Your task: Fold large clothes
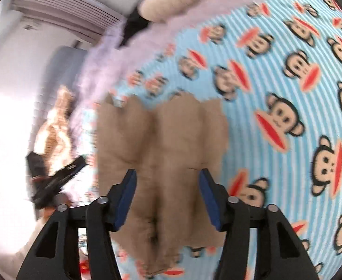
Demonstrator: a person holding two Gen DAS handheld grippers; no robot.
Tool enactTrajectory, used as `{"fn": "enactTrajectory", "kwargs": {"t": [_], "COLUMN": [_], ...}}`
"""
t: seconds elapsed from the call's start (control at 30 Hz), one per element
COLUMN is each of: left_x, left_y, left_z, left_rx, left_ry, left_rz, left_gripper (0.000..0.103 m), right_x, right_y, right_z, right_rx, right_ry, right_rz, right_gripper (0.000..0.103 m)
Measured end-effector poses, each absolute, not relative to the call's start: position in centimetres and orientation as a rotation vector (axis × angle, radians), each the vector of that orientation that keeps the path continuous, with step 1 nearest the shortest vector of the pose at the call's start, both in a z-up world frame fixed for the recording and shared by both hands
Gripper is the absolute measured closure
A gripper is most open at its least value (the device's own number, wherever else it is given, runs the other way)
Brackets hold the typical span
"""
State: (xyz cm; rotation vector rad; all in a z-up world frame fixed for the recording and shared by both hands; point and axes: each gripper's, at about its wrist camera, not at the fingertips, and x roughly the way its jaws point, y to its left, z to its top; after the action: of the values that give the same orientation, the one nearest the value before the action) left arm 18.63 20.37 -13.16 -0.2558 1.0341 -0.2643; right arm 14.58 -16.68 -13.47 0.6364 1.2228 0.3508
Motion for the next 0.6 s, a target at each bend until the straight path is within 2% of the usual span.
{"fn": "enactTrajectory", "kwargs": {"t": [0.27, 0.3, 0.33, 0.47, 0.6], "left_x": [22.2, 22.3, 22.5, 22.6, 21.6], "left_y": [16.5, 16.1, 15.3, 11.6, 7.2], "left_z": [-14.9, -15.2, -15.5, -16.0, -16.8], "left_rx": [-0.172, -0.165, -0.147, -0.078, 0.051], "left_ry": [1.043, 1.050, 1.059, 1.076, 1.061], "left_rz": [-0.225, -0.224, -0.220, -0.260, -0.284], "left_gripper": [0.022, 0.022, 0.022, 0.022, 0.022], "right_x": [16.2, 16.8, 17.1, 16.9, 14.9], "right_y": [-14.5, -14.2, -13.8, -13.6, -16.0], "right_z": [-19.1, -19.3, -19.3, -18.9, -20.6], "right_rx": [0.790, 0.802, 0.781, 0.594, 0.549], "right_ry": [1.331, 1.326, 1.319, 1.312, 1.366], "right_rz": [0.372, 0.358, 0.343, 0.236, 0.150], "right_gripper": [0.047, 0.081, 0.096, 0.098, 0.098]}}
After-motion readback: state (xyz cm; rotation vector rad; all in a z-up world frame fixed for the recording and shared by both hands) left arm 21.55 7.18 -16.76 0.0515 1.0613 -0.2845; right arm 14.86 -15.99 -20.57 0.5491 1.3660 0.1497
